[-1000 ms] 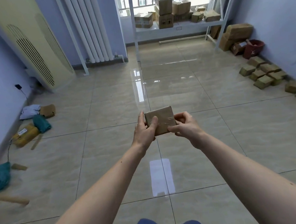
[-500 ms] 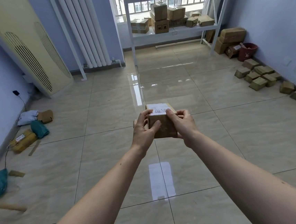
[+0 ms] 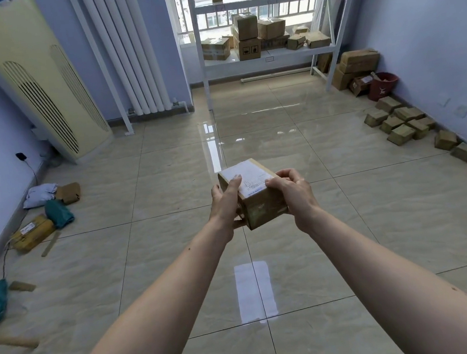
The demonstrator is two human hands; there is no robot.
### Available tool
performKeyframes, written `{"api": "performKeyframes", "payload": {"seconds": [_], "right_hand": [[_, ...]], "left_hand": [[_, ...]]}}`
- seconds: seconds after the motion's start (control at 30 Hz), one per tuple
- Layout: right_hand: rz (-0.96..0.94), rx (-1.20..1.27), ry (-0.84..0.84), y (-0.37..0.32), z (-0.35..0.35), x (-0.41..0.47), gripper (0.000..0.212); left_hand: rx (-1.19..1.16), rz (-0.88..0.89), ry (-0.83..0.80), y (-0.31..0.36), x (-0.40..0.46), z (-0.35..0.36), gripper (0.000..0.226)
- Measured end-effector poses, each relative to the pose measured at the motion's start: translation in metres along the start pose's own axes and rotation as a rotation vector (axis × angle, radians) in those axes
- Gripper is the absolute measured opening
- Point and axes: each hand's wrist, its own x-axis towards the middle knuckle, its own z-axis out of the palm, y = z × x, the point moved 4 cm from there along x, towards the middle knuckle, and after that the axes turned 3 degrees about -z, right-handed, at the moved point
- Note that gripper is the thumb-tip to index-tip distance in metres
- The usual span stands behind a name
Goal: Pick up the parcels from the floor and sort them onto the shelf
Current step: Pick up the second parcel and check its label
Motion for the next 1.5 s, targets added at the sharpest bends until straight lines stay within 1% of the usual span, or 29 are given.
{"api": "performKeyframes", "payload": {"seconds": [0.07, 0.13, 0.2, 0.23, 0.3, 0.37, 0.43, 0.57, 0.63, 0.7, 0.77, 0.9, 0.93, 1.0, 1.03, 1.07, 1.1, 1.2, 1.4, 1.47, 1.5], "right_hand": [[-0.012, 0.005, -0.017, -0.001, 0.001, -0.001, 0.02], [-0.003, 0.013, -0.018, -0.001, 0.002, -0.002, 0.023], [0.036, -0.015, -0.008, 0.001, 0.004, -0.003, 0.036], [0.072, -0.044, 0.0, 0.004, 0.005, -0.004, 0.046], [0.16, -0.072, -0.014, 0.01, 0.009, -0.008, 0.064], [0.212, -0.038, -0.065, 0.013, 0.014, -0.011, 0.072], [0.218, 0.007, -0.087, 0.013, 0.017, -0.013, 0.068], [0.194, 0.043, -0.05, 0.008, 0.015, -0.011, 0.053], [0.184, 0.032, -0.029, 0.007, 0.011, -0.009, 0.045], [0.174, 0.016, -0.031, 0.006, 0.008, -0.008, 0.041], [0.163, -0.001, -0.054, 0.004, 0.006, -0.007, 0.042], [0.143, -0.013, -0.065, 0.002, 0.005, -0.007, 0.047], [0.145, -0.005, -0.06, 0.003, 0.005, -0.007, 0.055], [0.174, -0.011, -0.051, 0.006, 0.004, -0.01, 0.082], [0.196, -0.027, -0.043, 0.008, 0.004, -0.012, 0.093], [0.213, -0.037, -0.034, 0.009, 0.004, -0.014, 0.096], [0.223, -0.037, -0.025, 0.011, 0.003, -0.014, 0.092], [0.216, -0.006, 0.01, 0.012, 0.0, -0.013, 0.066], [0.197, 0.043, 0.063, 0.006, -0.015, -0.011, 0.038], [0.183, 0.018, 0.046, 0.004, -0.018, -0.011, 0.027], [0.181, 0.009, 0.039, 0.003, -0.019, -0.011, 0.024]], "left_hand": [[-0.016, -0.014, 0.015, 0.001, -0.001, 0.0, 0.062], [-0.048, -0.021, 0.033, 0.0, -0.002, 0.001, 0.063], [-0.102, -0.015, 0.067, 0.001, -0.006, 0.001, 0.062], [-0.119, -0.008, 0.085, 0.001, -0.006, 0.001, 0.065], [-0.152, -0.005, 0.109, 0.001, -0.01, 0.002, 0.088], [-0.161, -0.016, 0.126, 0.002, -0.013, 0.003, 0.108], [-0.166, -0.035, 0.128, 0.002, -0.015, 0.004, 0.115], [-0.15, -0.071, 0.126, -0.001, -0.012, -0.001, 0.116], [-0.128, -0.069, 0.133, -0.001, -0.011, -0.006, 0.112], [-0.132, -0.054, 0.138, -0.001, -0.01, -0.01, 0.1], [-0.146, -0.035, 0.15, 0.0, -0.01, -0.014, 0.087], [-0.163, -0.033, 0.186, 0.0, -0.011, -0.015, 0.071], [-0.178, -0.034, 0.2, 0.0, -0.012, -0.014, 0.067], [-0.202, -0.031, 0.223, -0.001, -0.013, -0.011, 0.059], [-0.208, -0.028, 0.231, -0.001, -0.014, -0.009, 0.056], [-0.215, -0.024, 0.233, -0.002, -0.015, -0.007, 0.054], [-0.218, -0.023, 0.229, -0.002, -0.016, -0.006, 0.053], [-0.191, -0.048, 0.197, -0.004, -0.017, -0.002, 0.056], [-0.109, -0.112, 0.107, -0.004, -0.023, -0.003, 0.08], [-0.106, -0.111, 0.057, -0.004, -0.023, -0.003, 0.078], [-0.1, -0.105, 0.042, -0.004, -0.023, -0.002, 0.071]]}}
